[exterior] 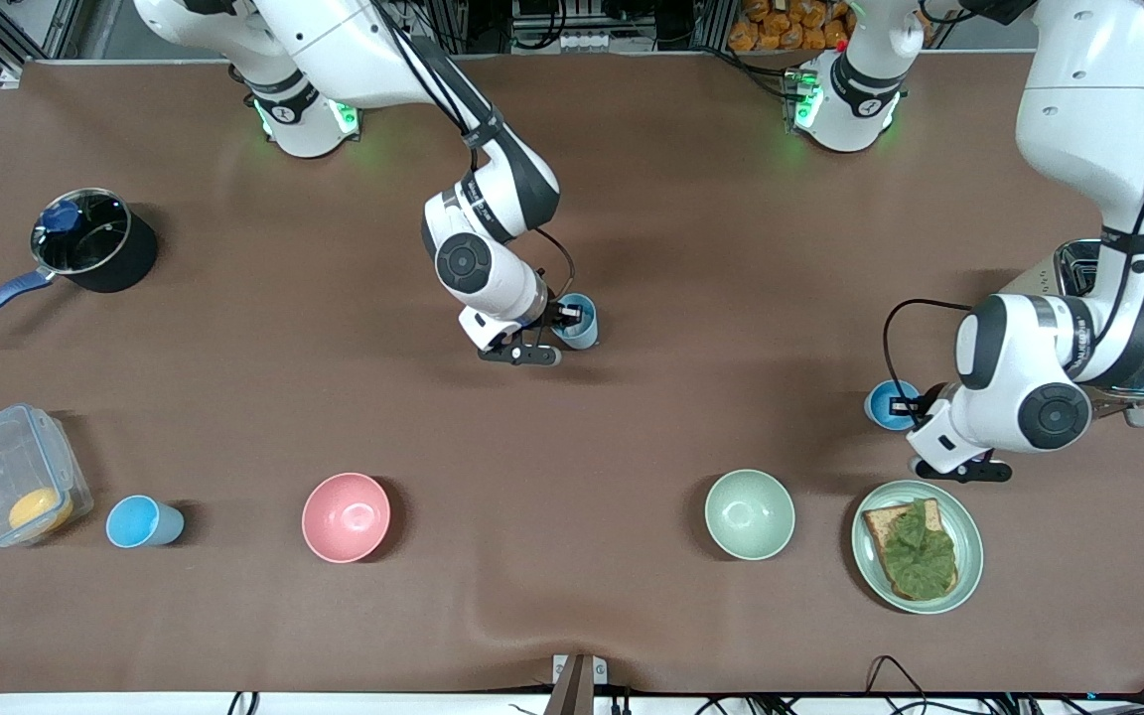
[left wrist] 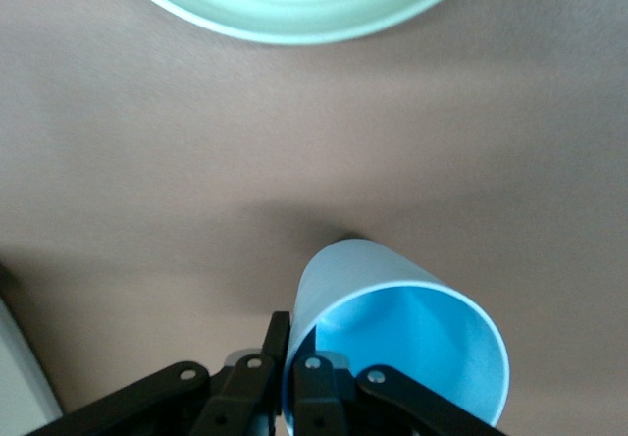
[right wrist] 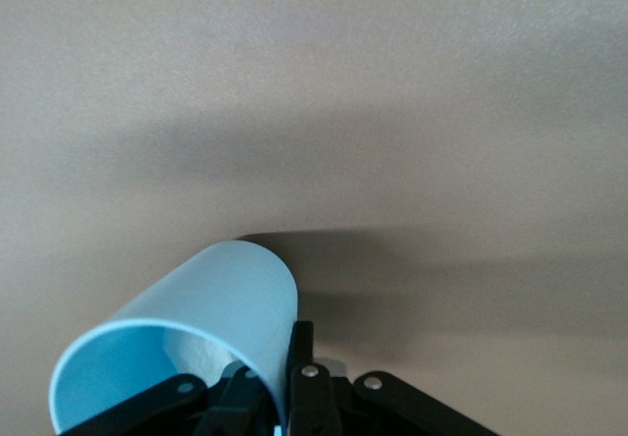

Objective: Stack blue cups with both arms
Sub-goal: 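Set the blue cup down at the table center and open the right gripper, then withdraw the right gripper while the left gripper carries its cup over the center cup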

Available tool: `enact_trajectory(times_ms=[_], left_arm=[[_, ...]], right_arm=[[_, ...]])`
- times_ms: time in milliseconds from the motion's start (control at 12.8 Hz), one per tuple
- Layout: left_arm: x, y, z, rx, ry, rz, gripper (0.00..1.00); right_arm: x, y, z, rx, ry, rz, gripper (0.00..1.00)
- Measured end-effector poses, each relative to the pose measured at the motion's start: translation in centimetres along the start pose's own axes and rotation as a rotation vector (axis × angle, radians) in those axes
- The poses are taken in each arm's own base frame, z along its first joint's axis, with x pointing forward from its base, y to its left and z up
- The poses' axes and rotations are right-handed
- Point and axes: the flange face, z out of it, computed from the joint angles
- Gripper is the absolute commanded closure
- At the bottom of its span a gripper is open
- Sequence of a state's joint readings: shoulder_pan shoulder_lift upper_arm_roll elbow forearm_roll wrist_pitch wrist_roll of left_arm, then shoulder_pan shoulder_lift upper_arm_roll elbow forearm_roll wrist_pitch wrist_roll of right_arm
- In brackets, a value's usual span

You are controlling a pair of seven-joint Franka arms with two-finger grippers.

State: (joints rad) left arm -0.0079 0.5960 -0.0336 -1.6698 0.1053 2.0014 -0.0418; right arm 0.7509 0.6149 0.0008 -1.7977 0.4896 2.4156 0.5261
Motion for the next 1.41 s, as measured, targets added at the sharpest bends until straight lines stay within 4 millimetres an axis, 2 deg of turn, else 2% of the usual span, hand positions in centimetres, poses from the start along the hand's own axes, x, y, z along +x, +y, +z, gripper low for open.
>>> enact_trajectory(times_ms=[235, 391, 547, 782, 939, 1095, 1173, 1408], left_arm=[[-0.5, 0.2, -3.7, -0.041, 0.052, -0.047, 1.00], [-1.3, 1.9, -6.4, -0.057, 0.075, -0.105, 1.00], [-2.4, 5.3, -8.1, -0.069, 0.084, -0.167, 1.00], [-4.6, 10.0, -9.9, -0.083, 0.094, -0.213, 1.00], [-6.1, 13.5, -10.9, -0.094, 0.097, -0.253, 1.00], [-8.1, 18.2, -11.9, -0.110, 0.099, -0.289, 1.00], [-9.2, 20.8, -12.4, -0.119, 0.100, -0.303, 1.00], [-12.7, 28.4, -13.2, -0.140, 0.092, -0.324, 1.00]], right_arm=[[0.5, 0.2, -0.5, -0.001, 0.004, 0.006, 0.00], [1.4, 0.5, -2.5, -0.016, -0.019, 0.017, 0.00], [2.9, 1.4, -7.3, -0.048, -0.054, 0.025, 0.00], [4.0, 3.1, -17.0, -0.168, -0.093, -0.005, 0.00], [4.5, 4.6, -22.6, -0.226, -0.108, -0.011, 0.00], [5.8, 7.6, -26.8, -0.240, -0.117, -0.076, 0.00], [6.9, 10.1, -28.8, -0.240, -0.123, -0.118, 0.00], [9.5, 20.1, -35.7, -0.223, -0.149, -0.227, 0.00]])
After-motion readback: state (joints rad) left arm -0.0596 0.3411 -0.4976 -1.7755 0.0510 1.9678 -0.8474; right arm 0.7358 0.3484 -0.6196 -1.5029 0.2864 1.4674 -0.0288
